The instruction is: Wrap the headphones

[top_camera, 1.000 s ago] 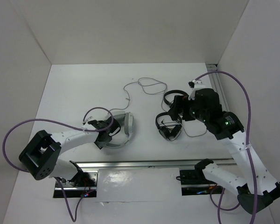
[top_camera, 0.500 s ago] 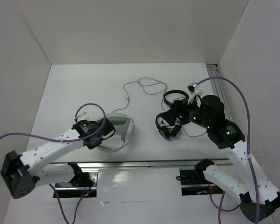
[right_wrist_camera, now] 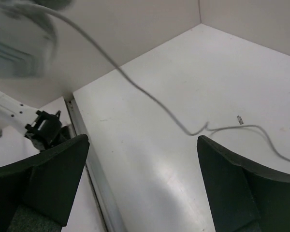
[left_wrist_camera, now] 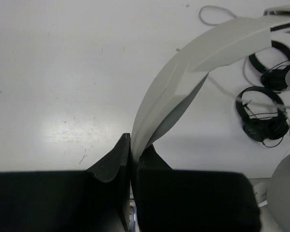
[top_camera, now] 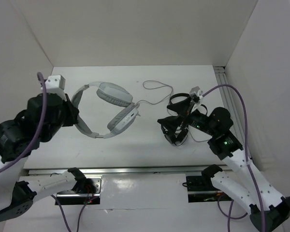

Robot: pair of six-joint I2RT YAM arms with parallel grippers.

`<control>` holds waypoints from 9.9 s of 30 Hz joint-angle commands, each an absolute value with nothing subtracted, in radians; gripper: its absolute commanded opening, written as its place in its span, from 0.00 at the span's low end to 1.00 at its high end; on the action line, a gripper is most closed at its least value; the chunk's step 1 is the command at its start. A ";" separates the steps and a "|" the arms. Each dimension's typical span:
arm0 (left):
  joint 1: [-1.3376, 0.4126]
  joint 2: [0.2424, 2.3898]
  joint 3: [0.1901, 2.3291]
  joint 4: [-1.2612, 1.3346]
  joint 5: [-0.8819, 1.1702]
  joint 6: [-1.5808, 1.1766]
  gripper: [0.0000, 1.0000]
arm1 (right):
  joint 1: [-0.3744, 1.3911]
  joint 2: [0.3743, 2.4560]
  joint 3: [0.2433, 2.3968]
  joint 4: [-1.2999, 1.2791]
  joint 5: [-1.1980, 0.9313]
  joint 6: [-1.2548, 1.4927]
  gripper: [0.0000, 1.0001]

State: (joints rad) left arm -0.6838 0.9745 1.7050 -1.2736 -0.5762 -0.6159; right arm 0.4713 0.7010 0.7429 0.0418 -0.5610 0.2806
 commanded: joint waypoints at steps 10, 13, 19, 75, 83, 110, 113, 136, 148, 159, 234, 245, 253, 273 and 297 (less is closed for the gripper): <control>-0.653 1.133 2.003 -1.365 -0.529 -0.555 0.00 | 0.780 1.026 0.772 0.284 -0.456 0.025 0.99; -0.653 1.160 2.045 -1.365 -0.519 -0.555 0.00 | 0.854 1.083 0.772 0.302 -0.364 -0.018 0.95; -0.653 1.178 2.079 -1.365 -0.518 -0.565 0.00 | 0.867 1.163 0.746 0.426 -0.209 -0.038 0.83; -0.653 1.008 1.613 -0.811 -0.249 -1.136 0.00 | 0.745 1.250 0.672 0.718 -0.118 0.291 0.00; -0.630 0.951 1.407 -0.626 -0.406 -1.299 0.00 | 0.848 1.195 0.571 0.915 -0.296 0.357 0.00; -0.446 1.045 1.316 -0.586 -0.552 -1.180 0.00 | 0.928 1.586 0.664 1.850 -0.788 0.859 0.06; -0.423 1.023 1.296 -0.577 -0.543 -1.199 0.00 | 0.966 1.609 0.704 1.884 -0.788 0.876 0.12; -0.157 1.365 1.554 -0.683 -0.612 -1.054 0.00 | 1.135 1.375 0.857 1.029 -0.680 0.381 0.04; -0.149 1.576 1.629 -0.836 -0.703 -0.845 0.00 | 1.155 1.465 1.458 -0.267 -0.316 -0.200 0.00; -0.198 1.513 1.422 -0.608 -0.353 -0.370 0.00 | 1.147 1.625 1.703 -0.716 0.124 -0.324 0.00; -0.652 1.321 1.249 -0.784 -0.805 -0.449 0.00 | 1.112 1.638 1.910 -0.755 0.188 -0.408 0.00; -0.415 1.207 1.369 -1.027 -0.706 -0.771 0.00 | 0.967 1.291 1.470 -0.306 0.290 -0.310 0.00; -0.112 1.109 1.549 -0.828 -0.168 -0.670 0.00 | 0.805 1.290 1.174 -0.078 -0.295 -0.118 0.00; -0.121 1.124 1.878 -1.015 0.003 -0.554 0.00 | 0.629 1.259 0.882 0.607 -0.604 0.204 0.79; -0.121 1.083 1.821 -0.997 0.044 -0.673 0.00 | 0.640 1.491 0.899 0.862 -0.629 0.340 0.00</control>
State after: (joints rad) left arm -0.1204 1.1038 1.8156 -1.1225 0.0162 -0.5629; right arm 0.6342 1.4994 0.9077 0.7242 -0.6426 0.3145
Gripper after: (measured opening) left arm 0.128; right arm 0.029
